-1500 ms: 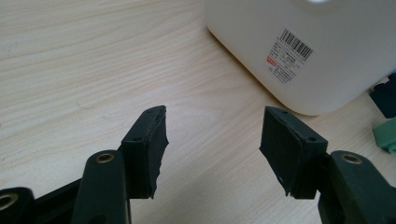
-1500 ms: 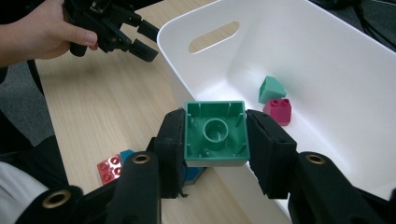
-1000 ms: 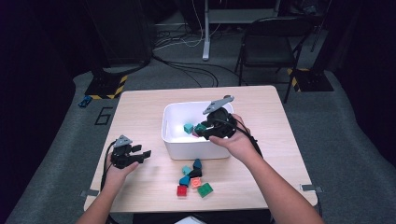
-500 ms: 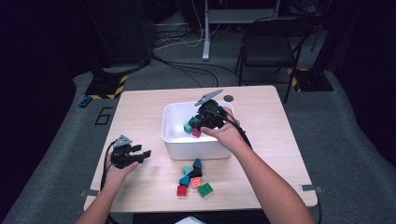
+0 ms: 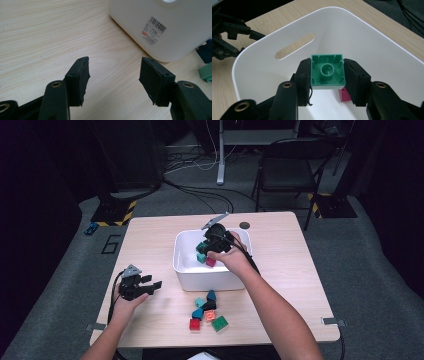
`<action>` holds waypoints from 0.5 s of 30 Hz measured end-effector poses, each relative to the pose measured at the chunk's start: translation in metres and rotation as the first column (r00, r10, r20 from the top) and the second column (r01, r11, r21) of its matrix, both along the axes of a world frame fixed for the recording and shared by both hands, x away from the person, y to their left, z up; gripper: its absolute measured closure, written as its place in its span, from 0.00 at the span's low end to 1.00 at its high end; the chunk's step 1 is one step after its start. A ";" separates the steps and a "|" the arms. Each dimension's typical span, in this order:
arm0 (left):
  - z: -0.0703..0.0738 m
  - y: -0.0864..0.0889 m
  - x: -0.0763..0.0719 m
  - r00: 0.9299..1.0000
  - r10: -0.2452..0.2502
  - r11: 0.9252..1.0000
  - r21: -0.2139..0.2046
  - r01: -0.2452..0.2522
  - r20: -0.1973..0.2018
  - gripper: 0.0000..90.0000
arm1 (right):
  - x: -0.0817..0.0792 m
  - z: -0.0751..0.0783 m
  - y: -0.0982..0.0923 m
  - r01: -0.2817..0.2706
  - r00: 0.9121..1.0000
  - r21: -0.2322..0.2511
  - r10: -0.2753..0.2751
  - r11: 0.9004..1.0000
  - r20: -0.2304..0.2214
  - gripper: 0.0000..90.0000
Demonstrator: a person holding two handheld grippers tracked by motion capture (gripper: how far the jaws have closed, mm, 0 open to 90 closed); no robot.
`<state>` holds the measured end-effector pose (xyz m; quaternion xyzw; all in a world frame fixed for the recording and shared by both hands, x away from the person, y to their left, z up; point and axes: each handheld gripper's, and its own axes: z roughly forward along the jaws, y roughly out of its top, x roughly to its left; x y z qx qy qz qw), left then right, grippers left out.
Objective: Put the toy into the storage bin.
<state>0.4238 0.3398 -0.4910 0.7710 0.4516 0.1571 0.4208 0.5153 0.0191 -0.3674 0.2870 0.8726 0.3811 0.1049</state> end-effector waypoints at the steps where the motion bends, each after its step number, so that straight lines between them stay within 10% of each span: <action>1: 0.000 0.000 0.000 1.000 -0.001 1.000 0.000 0.001 -0.001 0.45 | 0.002 -0.002 0.001 -0.003 1.000 0.001 0.003 1.000 0.004 0.65; 15: -0.001 -0.001 0.001 1.000 0.001 1.000 -0.007 -0.001 0.001 0.45 | 0.023 -0.020 0.017 0.008 1.000 -0.044 -0.009 0.999 -0.026 0.64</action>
